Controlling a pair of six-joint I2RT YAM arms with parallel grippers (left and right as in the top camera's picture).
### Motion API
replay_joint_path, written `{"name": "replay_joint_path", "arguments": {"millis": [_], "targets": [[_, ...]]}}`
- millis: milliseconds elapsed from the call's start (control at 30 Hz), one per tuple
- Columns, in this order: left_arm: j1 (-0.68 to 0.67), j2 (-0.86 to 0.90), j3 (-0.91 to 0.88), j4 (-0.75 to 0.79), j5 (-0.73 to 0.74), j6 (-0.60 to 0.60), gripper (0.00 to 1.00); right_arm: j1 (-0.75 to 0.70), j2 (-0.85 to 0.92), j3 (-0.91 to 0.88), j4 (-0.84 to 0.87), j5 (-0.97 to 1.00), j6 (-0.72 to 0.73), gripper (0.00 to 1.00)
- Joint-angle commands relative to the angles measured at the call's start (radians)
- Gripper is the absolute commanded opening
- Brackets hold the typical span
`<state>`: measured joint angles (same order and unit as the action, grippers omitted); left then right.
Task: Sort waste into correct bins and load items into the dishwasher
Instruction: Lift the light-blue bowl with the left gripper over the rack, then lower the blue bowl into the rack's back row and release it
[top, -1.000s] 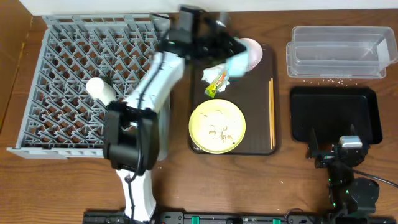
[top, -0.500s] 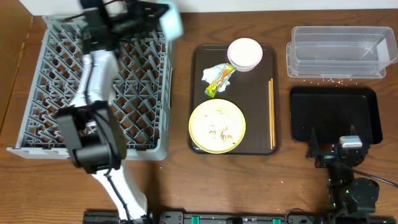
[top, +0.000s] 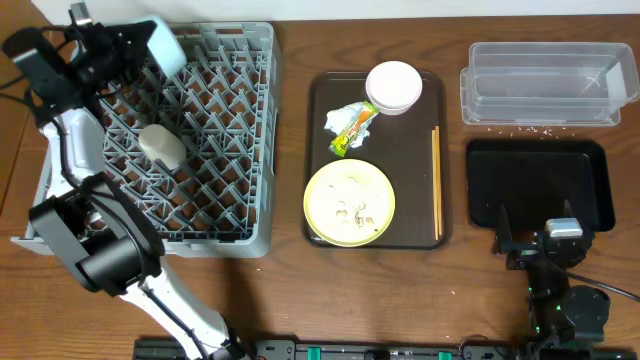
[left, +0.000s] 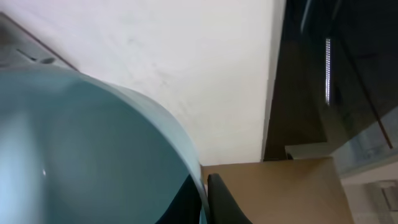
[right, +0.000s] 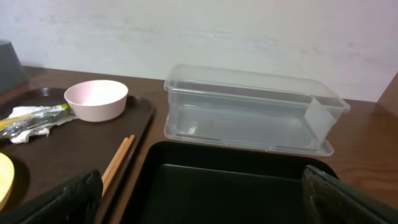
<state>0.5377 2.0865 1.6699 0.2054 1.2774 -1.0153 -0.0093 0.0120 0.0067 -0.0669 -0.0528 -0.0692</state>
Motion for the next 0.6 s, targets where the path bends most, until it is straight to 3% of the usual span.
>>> {"name": "replay_joint_path", "arguments": {"millis": [0,300,567], "targets": [[-0.015,0.061,-0.013,-0.001,0.020,0.031,0.08,-0.010,-0.005,-0.001,-0.004,-0.005,0.013,0.99],[-0.019,0.132,-0.013,0.113,-0.025,0.054,0.07,-0.010,-0.005,-0.001,-0.005,-0.004,0.013,0.99],[-0.014,0.162,-0.013,0.110,-0.033,0.111,0.08,-0.010,-0.005,-0.001,-0.005,-0.004,0.013,0.99]]}}
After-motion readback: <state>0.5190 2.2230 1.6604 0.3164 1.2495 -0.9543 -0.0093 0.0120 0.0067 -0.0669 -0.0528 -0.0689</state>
